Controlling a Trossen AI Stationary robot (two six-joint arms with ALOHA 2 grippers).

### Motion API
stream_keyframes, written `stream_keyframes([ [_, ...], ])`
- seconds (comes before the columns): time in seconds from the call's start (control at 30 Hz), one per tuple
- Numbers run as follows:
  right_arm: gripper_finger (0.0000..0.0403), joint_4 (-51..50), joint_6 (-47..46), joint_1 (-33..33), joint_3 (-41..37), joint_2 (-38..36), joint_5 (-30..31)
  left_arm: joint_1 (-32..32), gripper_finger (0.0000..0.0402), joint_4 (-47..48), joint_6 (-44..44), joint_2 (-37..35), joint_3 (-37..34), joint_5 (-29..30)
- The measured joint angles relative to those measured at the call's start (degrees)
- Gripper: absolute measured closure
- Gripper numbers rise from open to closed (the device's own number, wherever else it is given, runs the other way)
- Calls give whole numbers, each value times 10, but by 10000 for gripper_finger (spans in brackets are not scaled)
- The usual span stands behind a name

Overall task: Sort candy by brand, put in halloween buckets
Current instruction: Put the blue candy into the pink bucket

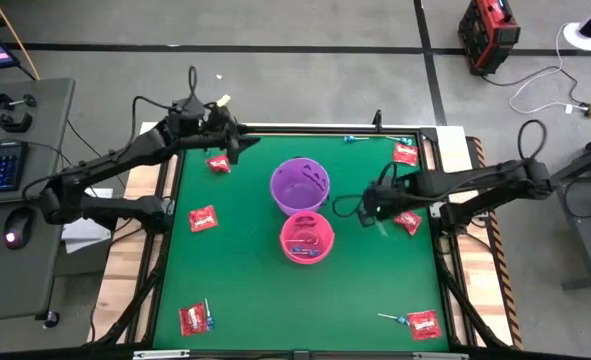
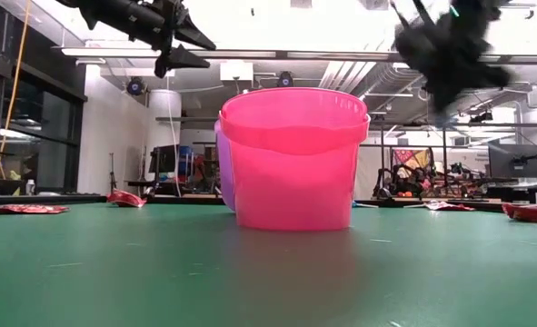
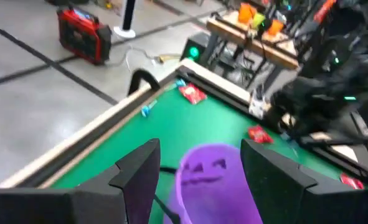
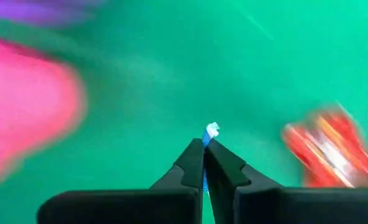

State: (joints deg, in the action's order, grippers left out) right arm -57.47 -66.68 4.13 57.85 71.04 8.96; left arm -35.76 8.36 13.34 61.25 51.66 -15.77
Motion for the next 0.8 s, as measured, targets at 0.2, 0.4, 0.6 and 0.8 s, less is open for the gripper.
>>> stream_keyframes([
  [0.2,402,316,243,5,46,10,-48,-11,188,-41,1,0,0,6],
  [0.4,402,403,296,5,60,84,-105,-10,188,-45,14,0,0,5],
  [0.6,393,418,317,9,80,163,-136,-10,188,-46,25,0,0,-28],
  [0.8,303,357,350,8,131,208,-141,-10,188,-45,25,0,0,-36],
])
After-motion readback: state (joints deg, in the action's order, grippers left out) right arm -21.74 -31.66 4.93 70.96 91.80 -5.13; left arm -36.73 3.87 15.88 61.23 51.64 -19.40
